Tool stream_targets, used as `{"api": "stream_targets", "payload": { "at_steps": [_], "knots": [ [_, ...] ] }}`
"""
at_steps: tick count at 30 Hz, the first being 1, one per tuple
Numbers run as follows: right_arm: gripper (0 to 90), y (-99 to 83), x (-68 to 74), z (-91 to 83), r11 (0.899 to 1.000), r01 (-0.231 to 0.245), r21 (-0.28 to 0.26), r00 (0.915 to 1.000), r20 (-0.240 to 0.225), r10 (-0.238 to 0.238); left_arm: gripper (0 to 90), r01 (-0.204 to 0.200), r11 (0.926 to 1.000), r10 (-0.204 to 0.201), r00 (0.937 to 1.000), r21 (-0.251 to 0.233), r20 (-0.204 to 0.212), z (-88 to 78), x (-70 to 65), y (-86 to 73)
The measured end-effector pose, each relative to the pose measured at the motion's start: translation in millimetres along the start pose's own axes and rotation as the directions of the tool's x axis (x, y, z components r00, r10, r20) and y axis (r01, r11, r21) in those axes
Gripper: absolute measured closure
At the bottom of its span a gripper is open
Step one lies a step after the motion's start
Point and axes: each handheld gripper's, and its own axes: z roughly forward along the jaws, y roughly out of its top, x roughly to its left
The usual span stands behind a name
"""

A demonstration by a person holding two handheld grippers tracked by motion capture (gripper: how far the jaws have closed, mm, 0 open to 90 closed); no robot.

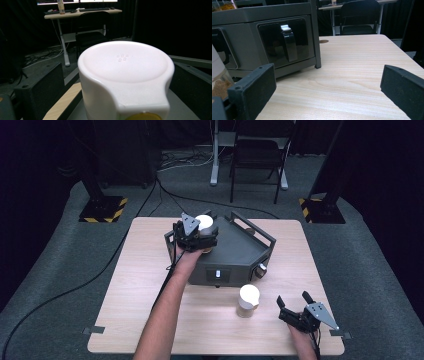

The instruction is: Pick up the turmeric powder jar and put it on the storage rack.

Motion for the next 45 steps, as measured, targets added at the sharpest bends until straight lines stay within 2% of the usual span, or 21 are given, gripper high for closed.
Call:
{"api": "stream_targets", "payload": {
  "at_steps": [8,11,14,18,25,30,31,40,45],
  "knots": [
    [0.0,0.1,0.3,0.1,1.000,0.001,0.001,1.0000,0.001,-0.001,0.2,0.012,0.9999,-0.012,0.9995,-0.006,0.031,-7.7,5.5,-6.4],
    [0.0,0.2,1.1,0.2,1.000,0.006,0.002,1.0000,0.003,-0.006,0.4,0.041,0.9987,-0.040,0.9983,-0.028,0.042,-13.0,10.2,-11.4],
    [0.0,0.2,1.0,0.2,1.000,0.004,0.002,1.0000,0.003,-0.004,0.7,0.019,0.9990,-0.017,0.9990,-0.042,0.042,-18.9,10.4,-12.1],
    [0.0,0.3,1.2,0.2,1.000,0.005,0.002,1.0000,0.004,-0.005,0.9,0.033,0.9973,-0.028,0.9976,-0.066,0.064,-25.9,13.5,-15.3],
    [0.0,0.1,2.0,0.1,1.000,0.009,0.001,0.9999,0.007,-0.009,0.7,0.023,0.9974,-0.017,0.9955,-0.068,0.094,-34.6,16.9,-25.3],
    [0.0,0.2,2.2,0.2,1.000,0.009,0.002,0.9999,0.007,-0.009,0.8,0.085,0.9933,-0.075,0.9905,-0.079,0.115,-41.3,22.0,-38.0],
    [0.0,0.3,2.3,0.2,1.000,0.010,0.003,0.9999,0.006,-0.010,0.8,0.086,0.9928,-0.076,0.9905,-0.083,0.115,-42.7,22.0,-40.0],
    [0.0,0.5,2.4,0.3,1.000,0.011,0.004,0.9999,0.007,-0.011,0.9,0.054,0.9943,-0.044,0.9932,-0.092,0.108,-53.2,20.6,-49.4],
    [0.0,-0.2,2.5,-0.1,1.000,0.010,0.000,0.9999,0.007,-0.010,1.1,0.034,0.9951,-0.022,0.9927,-0.093,0.118,-57.3,19.5,-52.8]
  ]
}}
